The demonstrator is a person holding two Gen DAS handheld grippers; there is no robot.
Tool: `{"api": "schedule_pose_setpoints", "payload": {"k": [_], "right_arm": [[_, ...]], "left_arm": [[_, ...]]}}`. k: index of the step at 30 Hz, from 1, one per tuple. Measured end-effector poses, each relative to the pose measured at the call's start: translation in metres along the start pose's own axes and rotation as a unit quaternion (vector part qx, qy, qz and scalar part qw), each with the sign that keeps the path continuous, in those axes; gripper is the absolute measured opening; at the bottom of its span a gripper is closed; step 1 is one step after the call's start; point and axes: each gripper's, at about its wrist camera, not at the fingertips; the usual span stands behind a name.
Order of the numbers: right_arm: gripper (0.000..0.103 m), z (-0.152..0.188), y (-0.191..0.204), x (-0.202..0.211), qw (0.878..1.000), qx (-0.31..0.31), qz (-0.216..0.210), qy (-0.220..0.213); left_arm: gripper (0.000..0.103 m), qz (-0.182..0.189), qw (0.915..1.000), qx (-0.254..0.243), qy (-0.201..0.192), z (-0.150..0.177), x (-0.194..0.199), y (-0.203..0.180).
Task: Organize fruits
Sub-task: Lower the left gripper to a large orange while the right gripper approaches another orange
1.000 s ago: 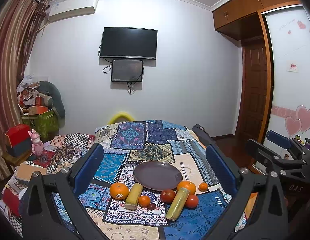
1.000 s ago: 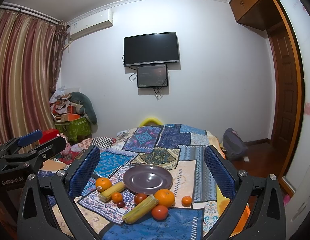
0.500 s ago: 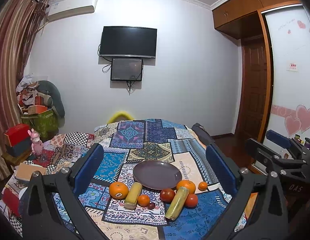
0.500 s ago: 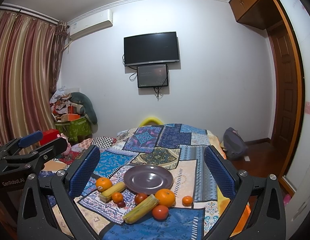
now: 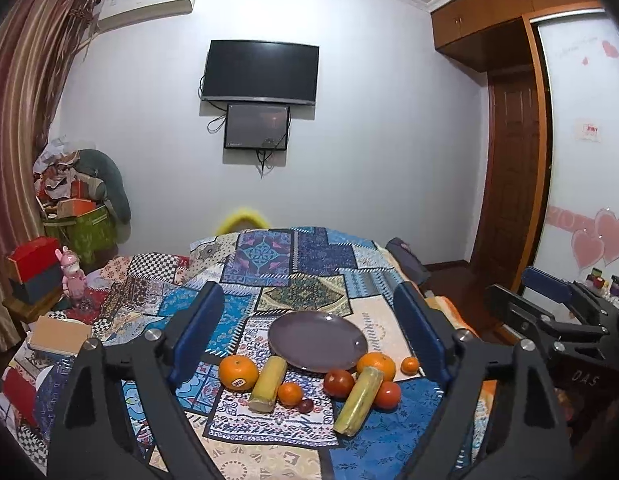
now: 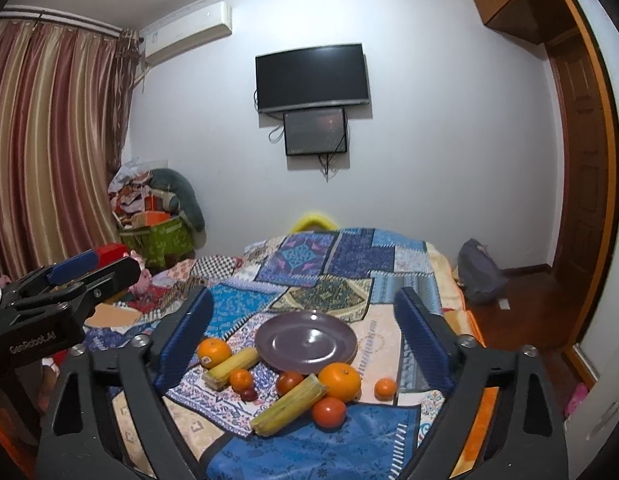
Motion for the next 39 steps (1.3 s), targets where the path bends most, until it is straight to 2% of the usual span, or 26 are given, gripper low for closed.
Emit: {"api": "schedule_pose_setpoints", "payload": {"k": [2,6,12,15,23,32,39], "right_arm": [[0.083,0.002,-0.002,-0.006,1.0,0.0,0.001,0.01],[0.066,0.01,-0.009,-0.026,0.999,0.009,0.002,0.041],[0.058,0.024,-0.027,-0.057,0.995,0.013,0.014,0.096],[0.055,0.031,-0.037,-0.072,0.992,0.002,0.013,0.125],[0.054,0.058,-0.062,-0.116,0.977,-0.031,0.009,0.212],[0.054,0.07,-0.074,-0.154,0.965,-0.053,-0.009,0.258],[0.054,0.078,-0.075,-0.185,0.956,-0.044,-0.014,0.291]], "left_arm": [[0.082,-0.002,1.0,-0.003,0.007,0.002,-0.006,0.002],[0.077,-0.003,0.9993,-0.003,0.037,0.008,-0.025,0.011],[0.073,-0.019,0.9956,-0.005,0.091,0.024,-0.058,0.031],[0.073,-0.016,0.9919,0.007,0.126,0.035,-0.079,0.043],[0.073,-0.028,0.9819,0.013,0.187,0.06,-0.127,0.064],[0.073,-0.034,0.9694,0.026,0.242,0.075,-0.18,0.092],[0.073,-0.04,0.9635,0.018,0.264,0.082,-0.213,0.105]]}}
Point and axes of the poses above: each gripper's, at about its wrist camera, not at the fingertips, and x roughly against the way its jaws point, y to its left, z to its underside, and after that the axes turned 4 degrees about y, right-handed
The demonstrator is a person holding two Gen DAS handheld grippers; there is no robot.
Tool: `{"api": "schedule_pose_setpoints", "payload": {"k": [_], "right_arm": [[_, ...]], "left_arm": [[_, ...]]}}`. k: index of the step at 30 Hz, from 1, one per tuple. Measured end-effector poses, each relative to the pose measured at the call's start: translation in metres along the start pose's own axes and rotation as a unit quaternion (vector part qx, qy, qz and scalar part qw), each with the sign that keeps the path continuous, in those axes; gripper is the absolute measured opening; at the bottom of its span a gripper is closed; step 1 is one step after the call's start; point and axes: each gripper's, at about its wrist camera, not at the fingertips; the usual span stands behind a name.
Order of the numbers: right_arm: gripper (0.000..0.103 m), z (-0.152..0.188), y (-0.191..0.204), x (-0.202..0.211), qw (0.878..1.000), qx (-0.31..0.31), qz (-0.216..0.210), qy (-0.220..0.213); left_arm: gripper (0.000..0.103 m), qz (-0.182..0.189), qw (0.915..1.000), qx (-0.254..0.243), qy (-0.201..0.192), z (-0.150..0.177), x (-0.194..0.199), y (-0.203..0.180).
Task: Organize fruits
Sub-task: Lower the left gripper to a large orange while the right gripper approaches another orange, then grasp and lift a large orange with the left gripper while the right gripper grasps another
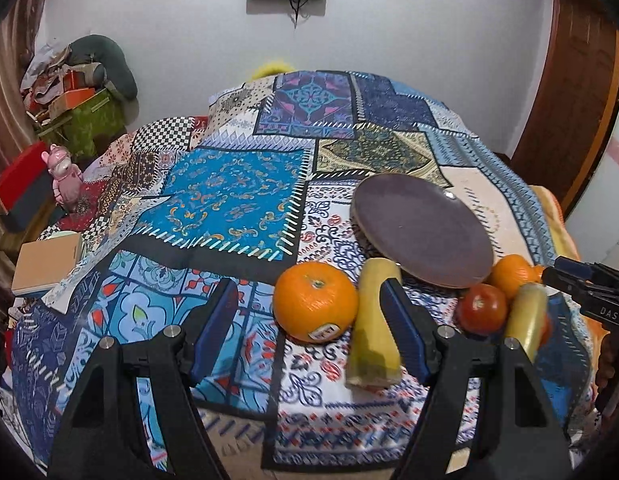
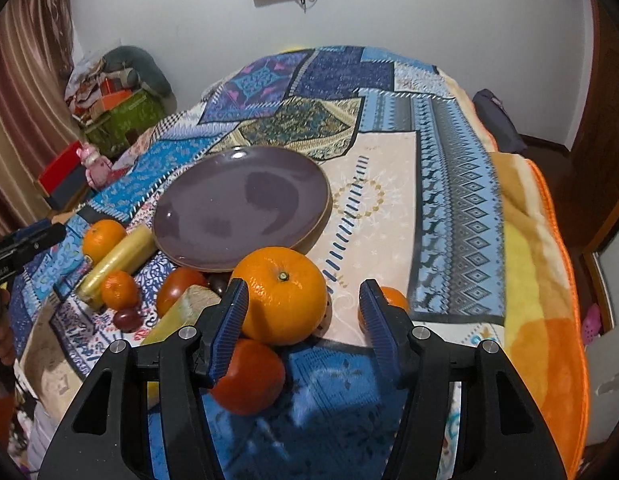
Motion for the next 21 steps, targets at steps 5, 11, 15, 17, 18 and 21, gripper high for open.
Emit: {"api": "schedule_pose_setpoints", "payload": {"k": [5,11,15,17,18,21], "right_arm": [[0.054,-0.003,0.001,-0.012,0.999,0.0,-0.027,0.019],[0.054,-0.006,0.008,-0.018,0.999,0.022,-0.032,0.023],[0.058,-0.007,0.007,-0.024,0.999,0.017,-0.039,0.027],[0.061,-0.008,0.004,-0.027,0.998,0.01,-0.045,0.032],[0.064,-0.008,0.003,-0.029,0.998,0.006,-0.048,0.035],[0.066,-0.008,-0.002,-0.033,0.997,-0.005,-0.063,0.045]], "left_arm": [[0.073,0.002,0.9999,0.002,0.016,-0.006,-0.021,0.005],[0.073,0.018,0.999,0.01,0.039,-0.007,-0.041,0.009],[0.073,0.027,0.9979,0.013,0.057,-0.006,-0.05,0.01],[0.073,0.033,0.9969,0.015,0.07,-0.006,-0.056,0.009],[0.073,0.036,0.9963,0.016,0.077,-0.005,-0.059,0.01],[0.073,0.042,0.9946,0.021,0.092,-0.004,-0.067,0.009]]}}
Point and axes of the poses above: each gripper's, at about its wrist camera, not at the fingertips, and x roughly against the way its jaws point, y to its left, z to its underside, and after that the axes turned 4 degrees about y, right-handed
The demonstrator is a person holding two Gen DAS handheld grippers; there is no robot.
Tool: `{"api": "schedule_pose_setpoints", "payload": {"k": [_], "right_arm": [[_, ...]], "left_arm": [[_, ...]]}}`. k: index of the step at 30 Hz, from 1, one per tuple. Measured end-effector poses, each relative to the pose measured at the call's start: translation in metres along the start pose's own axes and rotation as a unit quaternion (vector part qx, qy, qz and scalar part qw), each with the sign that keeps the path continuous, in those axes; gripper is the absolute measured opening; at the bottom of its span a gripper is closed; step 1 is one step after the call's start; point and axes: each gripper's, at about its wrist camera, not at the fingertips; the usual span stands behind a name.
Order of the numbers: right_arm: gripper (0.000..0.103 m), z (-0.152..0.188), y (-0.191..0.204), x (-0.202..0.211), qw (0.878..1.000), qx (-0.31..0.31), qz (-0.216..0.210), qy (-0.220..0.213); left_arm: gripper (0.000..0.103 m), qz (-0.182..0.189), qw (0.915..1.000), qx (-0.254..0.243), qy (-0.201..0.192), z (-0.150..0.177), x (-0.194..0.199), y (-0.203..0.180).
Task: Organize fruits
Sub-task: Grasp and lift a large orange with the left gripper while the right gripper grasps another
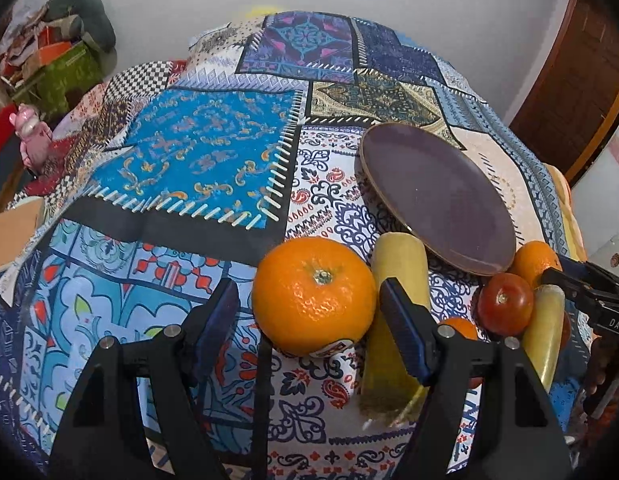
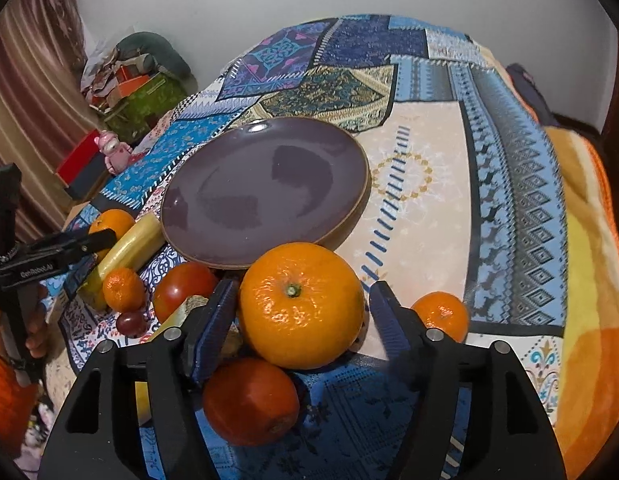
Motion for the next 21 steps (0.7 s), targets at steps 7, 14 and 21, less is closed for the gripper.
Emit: {"api": "schedule_pose_setpoints", "payload": {"k": [7,14,21], "right_arm": [[0.069,0.001,0.004,-0.011,1.0,0.007,-0.005,0.019],[0.068,0.004,0.007,-0.017,1.0,0.016,0.013,0.02],[0.067,0.004,0.009,-0.014,0.999,0.02,0.023,0.014]], "left_arm": [[0.074,0.02,0.9994,0.022,0.02,-0.004,-0.007,0.007],[0.07,0.028,0.9985,0.036,0.03,-0.009,-0.015,0.009],[0.064,0.028,0.9988,0.019,0.035,-0.011,-0.014,0.006]]}}
Point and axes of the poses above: each gripper's, at about its wrist camera, not at the fingertips, and x roughly against the way its jaws point, y to its left, z to its underside, and after that the axes turned 4 degrees about y, right-handed
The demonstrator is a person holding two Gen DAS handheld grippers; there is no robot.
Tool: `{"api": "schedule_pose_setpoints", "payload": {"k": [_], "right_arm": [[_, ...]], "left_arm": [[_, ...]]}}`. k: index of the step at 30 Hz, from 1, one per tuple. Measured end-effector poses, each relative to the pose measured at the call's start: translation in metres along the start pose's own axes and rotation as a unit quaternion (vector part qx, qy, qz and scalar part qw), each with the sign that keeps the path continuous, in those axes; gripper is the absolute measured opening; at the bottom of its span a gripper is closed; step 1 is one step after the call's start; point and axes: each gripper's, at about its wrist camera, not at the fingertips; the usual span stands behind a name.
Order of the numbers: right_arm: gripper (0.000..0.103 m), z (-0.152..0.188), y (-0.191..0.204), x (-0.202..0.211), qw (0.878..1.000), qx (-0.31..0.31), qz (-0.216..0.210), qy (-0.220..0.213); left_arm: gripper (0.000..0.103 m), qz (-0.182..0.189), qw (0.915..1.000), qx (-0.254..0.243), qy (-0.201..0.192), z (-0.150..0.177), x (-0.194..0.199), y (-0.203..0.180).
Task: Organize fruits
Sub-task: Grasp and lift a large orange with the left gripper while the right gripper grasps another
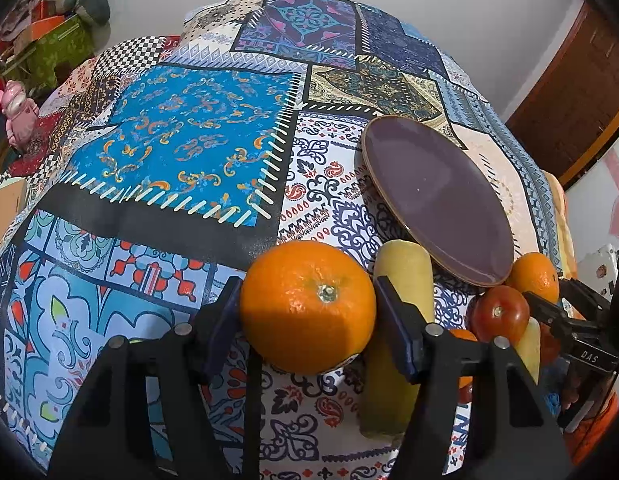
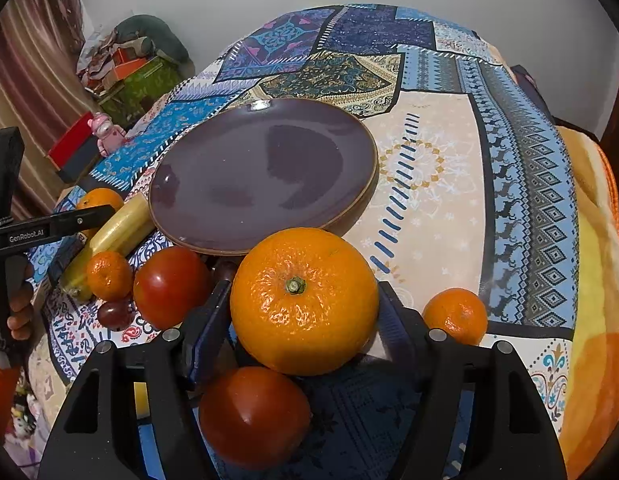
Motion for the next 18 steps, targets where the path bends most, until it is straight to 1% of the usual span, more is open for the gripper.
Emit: {"api": "schedule_pose_setpoints", "payload": {"k": [3,5,9,18], "right_arm": [[0.067,0.0,-0.002,0.002,1.0,-0.005,0.002,-0.001],[0.067,0.0,-0.003,0.005,1.0,-0.008,0.002,-0.004],[0.067,-0.003,-0.004,0.014,1.0,-0.01,0.004,-0.016],[0.067,-0.028,-0.002,0.043,0.998,-0.003,0.011,-0.064]], "left_arm": [[0.064,-0.009,0.9999,-0.007,-0.002,0.002,0.005,-0.002],[0.064,-0.007,0.9999,-0.012,-0.006,0.003,0.012,-0.003],[0.064,-0.011,0.9994,-0.021,-0.026,0.002,0.03,-0.01],[0.064,-0.003,0.9968,-0.042,-0.068,-0.014,0.065,-0.035]]}}
Point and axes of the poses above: each gripper's, at about its wrist camera, not at the fingertips, and x roughly against the way its jaws point, y to its left, z to its underside, and after that the axes turned 4 degrees about y, right-handed
